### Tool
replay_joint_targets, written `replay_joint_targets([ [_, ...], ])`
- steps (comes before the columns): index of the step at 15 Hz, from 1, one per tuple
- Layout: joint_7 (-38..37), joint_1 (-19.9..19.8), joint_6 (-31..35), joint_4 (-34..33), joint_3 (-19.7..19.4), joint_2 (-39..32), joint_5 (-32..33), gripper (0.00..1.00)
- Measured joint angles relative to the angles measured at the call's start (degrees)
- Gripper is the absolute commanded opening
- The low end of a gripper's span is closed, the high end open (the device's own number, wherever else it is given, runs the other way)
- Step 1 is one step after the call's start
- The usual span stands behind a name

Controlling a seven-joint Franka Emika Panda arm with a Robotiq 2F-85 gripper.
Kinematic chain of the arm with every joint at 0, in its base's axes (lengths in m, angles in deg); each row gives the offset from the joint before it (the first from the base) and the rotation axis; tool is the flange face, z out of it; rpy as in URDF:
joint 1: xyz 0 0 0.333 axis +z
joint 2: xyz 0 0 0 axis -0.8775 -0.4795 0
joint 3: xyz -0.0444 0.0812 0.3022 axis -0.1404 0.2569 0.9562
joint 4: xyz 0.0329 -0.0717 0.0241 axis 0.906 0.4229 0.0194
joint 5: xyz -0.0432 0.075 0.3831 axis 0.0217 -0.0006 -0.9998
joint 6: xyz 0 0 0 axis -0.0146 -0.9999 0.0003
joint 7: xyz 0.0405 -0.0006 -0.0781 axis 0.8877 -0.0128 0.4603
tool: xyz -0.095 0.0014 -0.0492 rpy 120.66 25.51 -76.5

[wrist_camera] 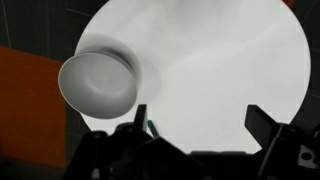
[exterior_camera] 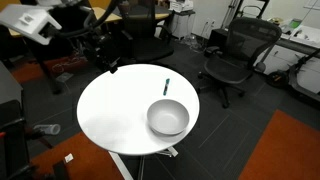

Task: Move the marker to the front

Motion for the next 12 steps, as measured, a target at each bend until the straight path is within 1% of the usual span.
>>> replay_joint_targets([
  [9,0.0,-0.1,0.0,0.0,0.1,0.0,0.0,1.00],
  [12,1.3,-0.1,0.0,-0.6,0.4,-0.6,0.0,1.00],
])
